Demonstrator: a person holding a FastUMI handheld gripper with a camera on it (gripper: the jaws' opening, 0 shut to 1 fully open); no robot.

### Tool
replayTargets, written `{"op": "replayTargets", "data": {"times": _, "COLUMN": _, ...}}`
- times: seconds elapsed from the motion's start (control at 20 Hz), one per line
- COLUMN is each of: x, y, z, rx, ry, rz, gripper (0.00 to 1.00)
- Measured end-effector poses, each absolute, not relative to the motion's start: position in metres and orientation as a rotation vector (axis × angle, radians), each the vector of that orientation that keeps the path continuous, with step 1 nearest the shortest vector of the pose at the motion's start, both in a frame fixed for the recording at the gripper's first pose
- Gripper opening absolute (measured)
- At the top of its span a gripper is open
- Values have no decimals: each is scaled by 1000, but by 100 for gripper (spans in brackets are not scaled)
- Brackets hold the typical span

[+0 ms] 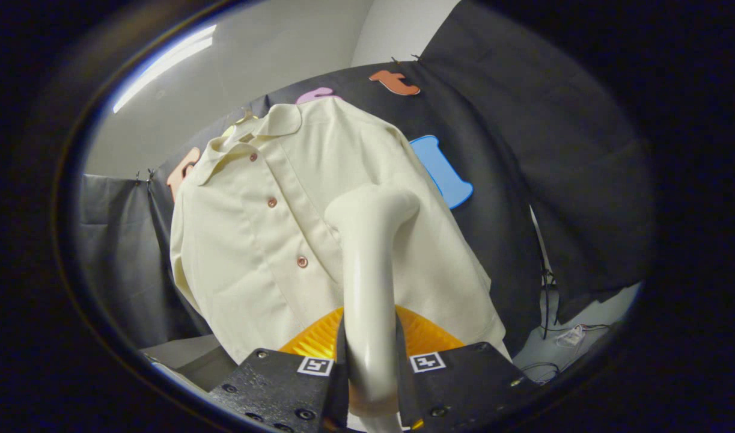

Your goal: Iron the clothes twice with a garment steamer, once on the left side and once on the right side.

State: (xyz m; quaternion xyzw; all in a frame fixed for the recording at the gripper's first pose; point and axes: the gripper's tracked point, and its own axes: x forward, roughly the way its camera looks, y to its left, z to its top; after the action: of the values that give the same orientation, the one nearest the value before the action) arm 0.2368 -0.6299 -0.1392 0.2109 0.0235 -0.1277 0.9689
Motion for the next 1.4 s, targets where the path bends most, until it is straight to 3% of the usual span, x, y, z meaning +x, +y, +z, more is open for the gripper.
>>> {"op": "replayTargets", "data": {"times": 1.4, "x": 158, "y": -610, "z": -306, "rx": 639, "ry": 258, "rz": -380, "gripper": 32}}
